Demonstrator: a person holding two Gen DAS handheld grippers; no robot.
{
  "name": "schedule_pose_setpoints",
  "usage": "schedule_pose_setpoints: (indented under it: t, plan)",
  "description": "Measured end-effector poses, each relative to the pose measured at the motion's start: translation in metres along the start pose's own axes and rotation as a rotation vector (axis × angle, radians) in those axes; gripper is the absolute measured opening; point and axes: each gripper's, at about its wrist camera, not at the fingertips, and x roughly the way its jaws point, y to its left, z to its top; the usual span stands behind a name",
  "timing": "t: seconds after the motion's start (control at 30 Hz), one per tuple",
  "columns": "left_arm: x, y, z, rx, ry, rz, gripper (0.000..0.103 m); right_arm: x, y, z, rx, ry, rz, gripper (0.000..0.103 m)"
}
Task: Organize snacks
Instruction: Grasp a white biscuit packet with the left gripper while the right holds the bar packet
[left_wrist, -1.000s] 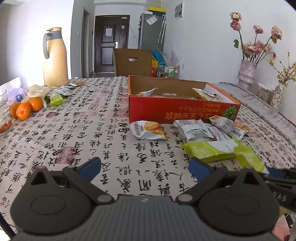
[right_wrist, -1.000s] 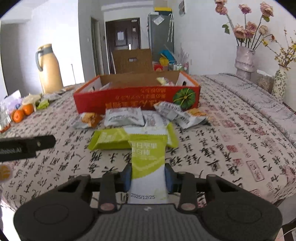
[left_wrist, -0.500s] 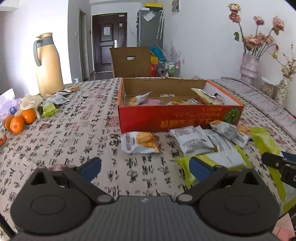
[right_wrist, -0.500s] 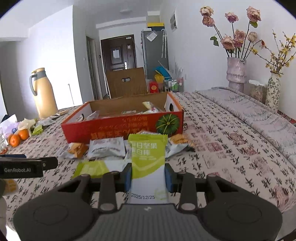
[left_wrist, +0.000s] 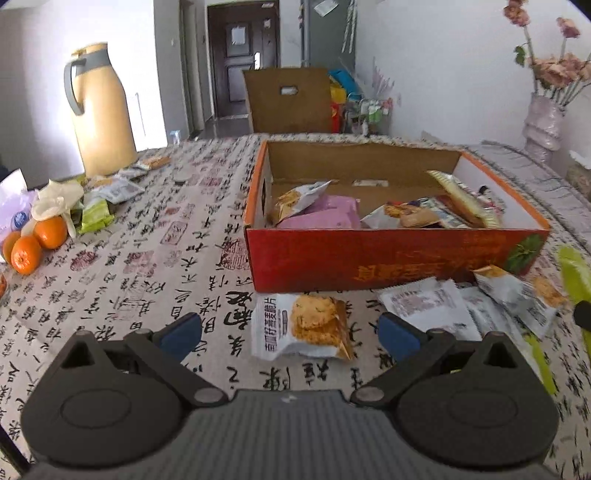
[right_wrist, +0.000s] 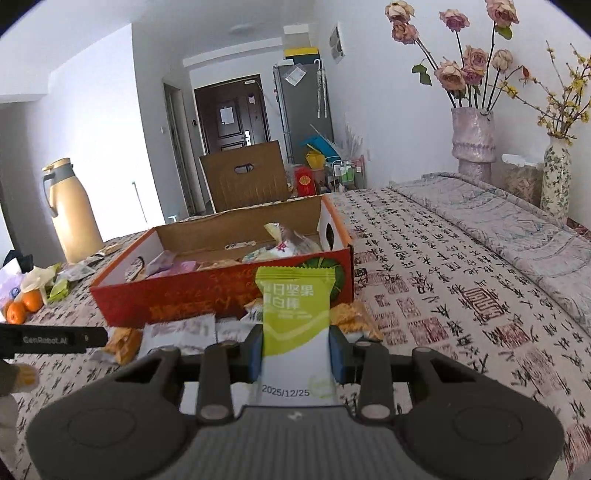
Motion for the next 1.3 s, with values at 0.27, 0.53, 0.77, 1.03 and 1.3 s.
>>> schedule_pose_setpoints:
  t: [0.27,0.53,0.77,1.03,1.3]
  plan:
    - [0.041,-0.005,0.009,-0.022,0.098,0.042,0.103,0.021,-0.007,0.011,0.02,-0.005,0.033,0.035]
    - [0.056,-0.012,0.005,-0.037,0.139,0.045,0.087,0.031,-0.014,0.016,0.019,-0.003,0.065,0.035]
    - [0.044,-0.02,0.003,0.003,0.12,-0.016,0.051,0.031,-0.021,0.015,0.029,0.0,0.073,0.035]
    - [0.028,-0.022,0.002,0.025,0.088,-0.029,0.045,0.025,-0.019,0.015,0.025,-0.011,0.077,0.035]
    - [0.004,-0.018,0.009,0.007,0.025,-0.042,0.045,0.02,-0.015,0.017,0.014,-0.022,0.084,0.035]
